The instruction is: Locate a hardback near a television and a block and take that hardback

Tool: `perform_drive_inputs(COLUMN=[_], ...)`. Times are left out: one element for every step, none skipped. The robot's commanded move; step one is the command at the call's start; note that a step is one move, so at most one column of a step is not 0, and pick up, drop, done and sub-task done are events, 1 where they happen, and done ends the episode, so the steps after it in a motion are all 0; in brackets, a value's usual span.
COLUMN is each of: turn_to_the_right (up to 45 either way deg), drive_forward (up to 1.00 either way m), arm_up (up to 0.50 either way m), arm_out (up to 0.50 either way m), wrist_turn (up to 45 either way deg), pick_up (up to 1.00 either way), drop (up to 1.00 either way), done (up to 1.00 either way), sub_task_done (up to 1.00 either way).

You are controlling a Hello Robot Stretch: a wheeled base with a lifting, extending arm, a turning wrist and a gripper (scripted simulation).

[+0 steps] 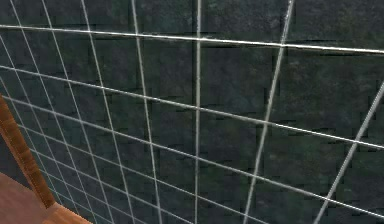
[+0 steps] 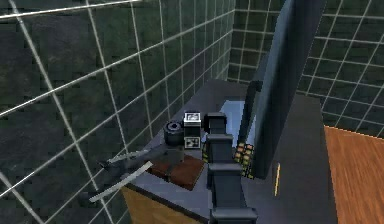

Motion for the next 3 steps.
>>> perform_drive_inputs(turn_to_the_right=[0.0,0.0,0.0], drive_forward=[0.00,0.00,0.00], arm_up=[0.00,0.00,0.00], arm_out=[0.00,0.00,0.00], wrist_turn=[45.0,45.0,6.0], pick_up=[0.00,0.00,0.00], drop=[0.00,0.00,0.00], done=[0.00,0.00,0.00], sub_task_done=[0.00,0.00,0.00])
